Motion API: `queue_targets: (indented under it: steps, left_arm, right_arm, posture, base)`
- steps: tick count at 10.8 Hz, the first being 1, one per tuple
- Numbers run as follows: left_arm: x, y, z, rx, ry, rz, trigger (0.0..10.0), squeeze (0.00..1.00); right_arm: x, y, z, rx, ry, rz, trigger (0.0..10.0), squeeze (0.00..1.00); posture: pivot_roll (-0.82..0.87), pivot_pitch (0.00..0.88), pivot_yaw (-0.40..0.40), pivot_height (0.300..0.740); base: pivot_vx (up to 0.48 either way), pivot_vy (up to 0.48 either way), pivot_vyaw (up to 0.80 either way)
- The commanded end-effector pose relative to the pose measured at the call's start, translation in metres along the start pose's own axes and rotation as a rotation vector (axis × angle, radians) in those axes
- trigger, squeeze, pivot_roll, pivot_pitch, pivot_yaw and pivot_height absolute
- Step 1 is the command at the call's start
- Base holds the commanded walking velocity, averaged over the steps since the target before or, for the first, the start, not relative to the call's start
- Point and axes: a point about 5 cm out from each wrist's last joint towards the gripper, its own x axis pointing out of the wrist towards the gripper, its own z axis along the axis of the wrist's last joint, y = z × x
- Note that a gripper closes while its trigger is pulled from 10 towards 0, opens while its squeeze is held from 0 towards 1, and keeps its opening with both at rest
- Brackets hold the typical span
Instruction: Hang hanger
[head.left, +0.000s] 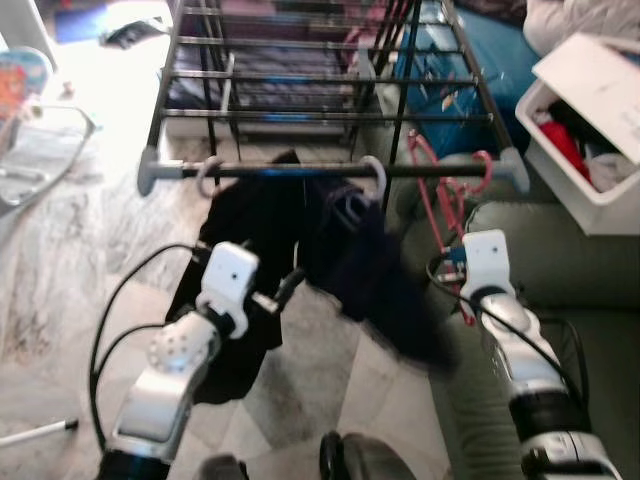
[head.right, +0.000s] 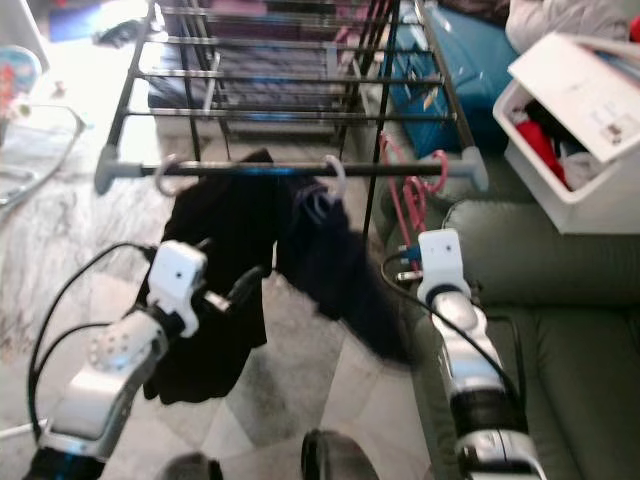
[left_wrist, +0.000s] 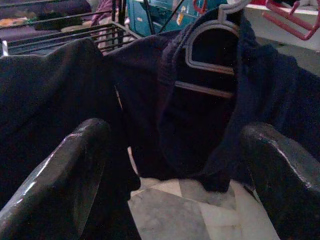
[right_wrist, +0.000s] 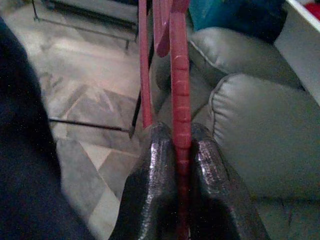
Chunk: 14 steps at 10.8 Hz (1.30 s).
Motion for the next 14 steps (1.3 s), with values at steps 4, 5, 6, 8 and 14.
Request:
queue_targets:
  steps: [4,5,6,8,14]
  left_arm:
    - [0.0,0.0,0.002,0.003,0.006,0.004,10.0,0.0]
    - [-0.001,0.001,0.001,0.003,0.009,0.006,10.0,0.0]
    - [-0.002,0.001,0.001,0.006,0.012,0.006,10.0,0.0]
    - [-0.002,0.002,0.001,0.012,0.019,0.014,10.0,0.0]
    - [-0.004,0.002,0.0,0.017,0.038,0.02,10.0,0.0]
  right_arm:
    - [0.022,-0.005,0.008,0.007,0.084,0.068,10.0,0.0]
    - [0.026,-0.005,0.01,0.02,0.09,0.071,10.0,0.0]
    - [0.029,-0.004,0.01,0.028,0.107,0.08,10.0,0.0]
    - [0.037,-0.001,0.014,0.065,0.131,0.103,10.0,0.0]
    - [0.033,0.004,-0.011,0.047,0.174,0.142,10.0,1.0]
  posture:
    - [-0.03,0.104,-0.072,0.74]
    - [-0.02,0.104,-0.075,0.74]
    - [-0.02,0.117,-0.078,0.74]
    - [0.0,0.116,-0.082,0.74]
    - [0.01,0.12,-0.087,0.74]
  base:
    - [0.0,0.0,0.0]
    - [0.0,0.0,0.0]
    - [0.0,0.0,0.0]
    - [0.0,0.0,0.0]
    - [0.0,0.0,0.0]
